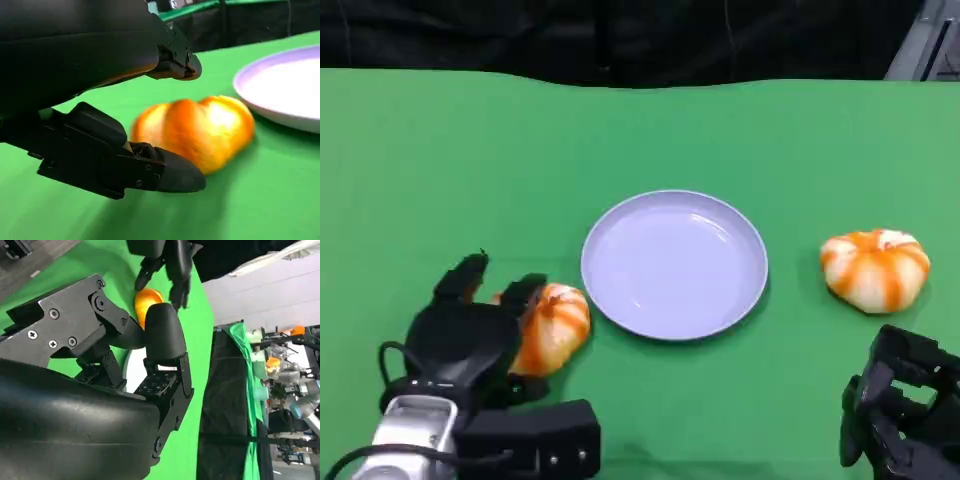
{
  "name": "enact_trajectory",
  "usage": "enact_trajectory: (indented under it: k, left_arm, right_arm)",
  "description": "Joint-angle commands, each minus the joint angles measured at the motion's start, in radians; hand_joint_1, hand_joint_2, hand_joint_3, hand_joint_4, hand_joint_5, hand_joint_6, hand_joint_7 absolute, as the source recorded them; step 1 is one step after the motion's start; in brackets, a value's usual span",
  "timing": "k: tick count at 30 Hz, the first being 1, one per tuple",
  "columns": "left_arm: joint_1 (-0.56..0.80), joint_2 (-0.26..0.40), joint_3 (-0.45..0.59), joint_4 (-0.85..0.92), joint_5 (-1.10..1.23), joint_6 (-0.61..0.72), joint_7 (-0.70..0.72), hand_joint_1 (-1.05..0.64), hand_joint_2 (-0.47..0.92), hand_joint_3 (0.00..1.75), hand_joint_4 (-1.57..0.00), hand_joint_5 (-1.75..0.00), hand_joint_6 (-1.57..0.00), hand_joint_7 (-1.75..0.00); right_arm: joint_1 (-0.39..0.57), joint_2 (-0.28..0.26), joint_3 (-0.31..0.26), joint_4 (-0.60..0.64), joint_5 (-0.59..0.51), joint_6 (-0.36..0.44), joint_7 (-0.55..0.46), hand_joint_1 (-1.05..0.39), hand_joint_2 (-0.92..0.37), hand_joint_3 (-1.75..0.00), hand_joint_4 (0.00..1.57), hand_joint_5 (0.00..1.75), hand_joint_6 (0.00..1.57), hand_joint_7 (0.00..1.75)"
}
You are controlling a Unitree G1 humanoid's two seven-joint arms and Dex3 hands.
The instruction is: Grasp the bread from the table and place it into the plate.
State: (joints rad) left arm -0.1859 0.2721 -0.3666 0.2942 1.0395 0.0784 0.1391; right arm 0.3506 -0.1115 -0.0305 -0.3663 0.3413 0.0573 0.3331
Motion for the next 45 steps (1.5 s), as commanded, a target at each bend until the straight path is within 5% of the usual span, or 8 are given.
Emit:
enact_trajectory:
  k: [1, 24, 30, 34, 35, 40, 42, 45]
  left_arm:
    - [-0.017, 0.003, -0.025, 0.035, -0.023, 0.017, 0.020, -0.86, 0.92, 0.33, 0.00, 0.00, -0.24, 0.00]
    - [-0.097, 0.002, -0.043, 0.239, -0.192, -0.031, 0.123, -0.82, 0.92, 0.30, -0.02, -0.01, -0.28, -0.01]
    - [-0.090, -0.007, -0.023, 0.258, -0.292, -0.104, 0.136, -0.63, 0.92, 0.19, -0.26, -0.09, -0.39, -0.03]
    - [-0.091, -0.002, -0.020, 0.292, -0.324, -0.187, 0.193, -0.31, 0.92, 0.17, -0.63, -0.11, -0.60, -0.05]
    - [-0.094, -0.003, -0.018, 0.308, -0.330, -0.211, 0.214, -0.21, 0.92, 0.18, -0.84, -0.24, -0.72, -0.08]
    - [-0.115, -0.001, -0.008, 0.375, -0.362, -0.291, 0.264, -0.07, 0.92, 0.24, -1.13, -0.47, -1.12, -0.16]
    - [-0.120, 0.008, -0.015, 0.384, -0.349, -0.320, 0.303, -0.05, 0.92, 0.24, -0.98, -1.04, -1.26, -0.19]
    - [-0.125, 0.013, -0.011, 0.377, -0.343, -0.357, 0.361, -0.06, 0.92, 0.26, -0.75, -1.66, -0.85, -1.20]
  right_arm:
    - [0.008, -0.009, -0.003, -0.018, 0.014, 0.017, 0.002, -0.05, -0.59, -1.11, 0.89, 1.72, 0.81, 1.52]
    - [0.030, -0.011, -0.004, -0.044, 0.013, 0.021, 0.003, -0.05, -0.62, -1.07, 0.86, 1.75, 0.78, 1.55]
    - [0.034, -0.006, -0.003, -0.054, 0.012, 0.030, -0.002, -0.05, -0.62, -1.06, 0.86, 1.75, 0.78, 1.55]
    - [0.038, -0.005, -0.002, -0.058, 0.007, 0.028, -0.006, -0.06, -0.61, -1.06, 0.86, 1.74, 0.79, 1.54]
    - [0.038, -0.006, -0.002, -0.058, 0.012, 0.030, -0.004, -0.06, -0.61, -1.07, 0.86, 1.75, 0.78, 1.54]
    - [0.042, -0.006, 0.000, -0.066, 0.003, 0.036, -0.013, -0.06, -0.61, -1.07, 0.86, 1.75, 0.78, 1.54]
    - [0.042, -0.008, -0.001, -0.065, 0.012, 0.032, -0.005, -0.05, -0.62, -1.08, 0.86, 1.75, 0.77, 1.55]
    - [0.043, -0.008, -0.001, -0.065, 0.007, 0.036, -0.012, -0.05, -0.62, -1.07, 0.86, 1.75, 0.77, 1.56]
